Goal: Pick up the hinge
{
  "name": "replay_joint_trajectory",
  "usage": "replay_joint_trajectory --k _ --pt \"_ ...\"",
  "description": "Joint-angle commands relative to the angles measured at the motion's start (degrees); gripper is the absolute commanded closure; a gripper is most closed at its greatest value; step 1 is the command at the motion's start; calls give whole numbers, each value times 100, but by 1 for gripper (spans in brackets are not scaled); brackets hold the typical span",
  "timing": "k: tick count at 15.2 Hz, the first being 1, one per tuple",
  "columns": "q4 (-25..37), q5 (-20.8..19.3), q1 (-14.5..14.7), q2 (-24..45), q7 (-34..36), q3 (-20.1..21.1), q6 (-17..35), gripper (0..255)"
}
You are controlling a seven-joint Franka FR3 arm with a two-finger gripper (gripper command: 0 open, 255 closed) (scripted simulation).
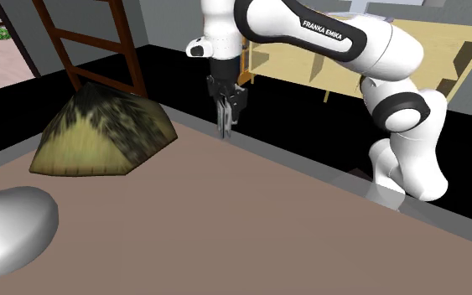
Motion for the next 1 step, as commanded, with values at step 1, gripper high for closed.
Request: replay_joint_trajectory --k 1 --pt "161 32 -35 62 -2 1 -102 255"
